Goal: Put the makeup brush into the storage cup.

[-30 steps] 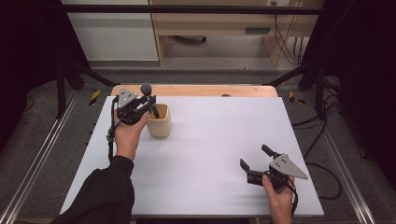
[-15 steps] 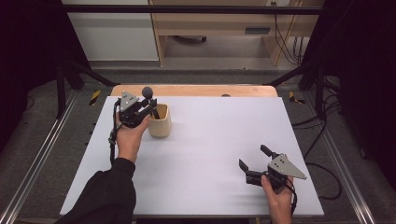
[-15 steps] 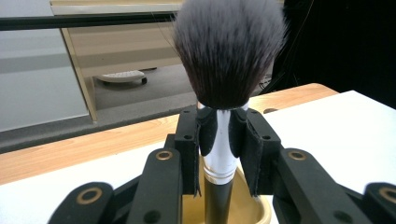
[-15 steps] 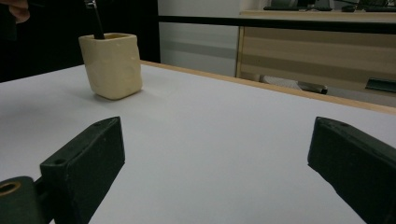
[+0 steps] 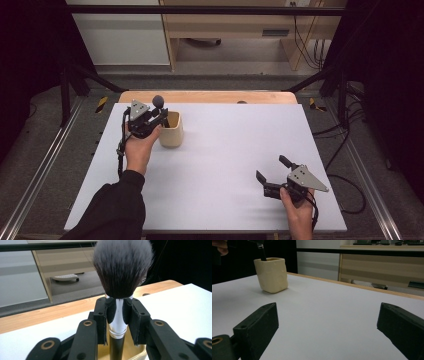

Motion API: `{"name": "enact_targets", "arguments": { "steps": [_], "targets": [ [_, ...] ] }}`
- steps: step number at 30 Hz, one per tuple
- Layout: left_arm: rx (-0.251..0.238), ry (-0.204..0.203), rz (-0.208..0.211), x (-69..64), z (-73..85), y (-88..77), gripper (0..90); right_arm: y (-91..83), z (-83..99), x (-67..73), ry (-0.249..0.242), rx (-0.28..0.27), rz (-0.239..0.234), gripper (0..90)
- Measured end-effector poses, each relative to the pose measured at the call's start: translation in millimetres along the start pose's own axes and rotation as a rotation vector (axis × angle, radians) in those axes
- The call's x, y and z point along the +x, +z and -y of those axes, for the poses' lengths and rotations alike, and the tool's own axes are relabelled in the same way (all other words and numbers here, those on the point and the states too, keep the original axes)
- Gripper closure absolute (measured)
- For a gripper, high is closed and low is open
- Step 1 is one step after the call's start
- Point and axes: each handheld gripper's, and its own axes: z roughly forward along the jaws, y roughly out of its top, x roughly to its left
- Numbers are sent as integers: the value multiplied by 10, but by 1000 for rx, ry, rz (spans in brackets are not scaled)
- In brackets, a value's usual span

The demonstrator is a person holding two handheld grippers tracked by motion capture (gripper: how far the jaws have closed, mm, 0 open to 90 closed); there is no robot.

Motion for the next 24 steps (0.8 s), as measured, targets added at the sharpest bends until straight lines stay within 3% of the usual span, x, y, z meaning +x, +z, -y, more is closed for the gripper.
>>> {"name": "enact_targets", "arguments": {
  "steps": [3, 5, 8, 10, 14, 24],
  "targets": [
    [6, 10, 3, -6, 18, 12, 701, 2, 2, 2, 3, 1, 0, 38],
    [0, 17, 28, -9, 26, 15, 689, -1, 2, 0, 4, 4, 2, 36],
    [-43, 30, 2, -16, -9, -36, 408, 0, 8, -3, 6, 7, 3, 34],
    [-79, 44, -10, -16, -48, -102, 318, 2, 8, -1, 7, 8, 4, 34],
    [-122, 91, -4, -32, -125, -195, 250, 10, 11, 2, 5, 8, 4, 34],
    [-127, 95, 43, -102, -140, -209, 122, 7, 12, -1, 6, 7, 8, 33]
  ]
}}
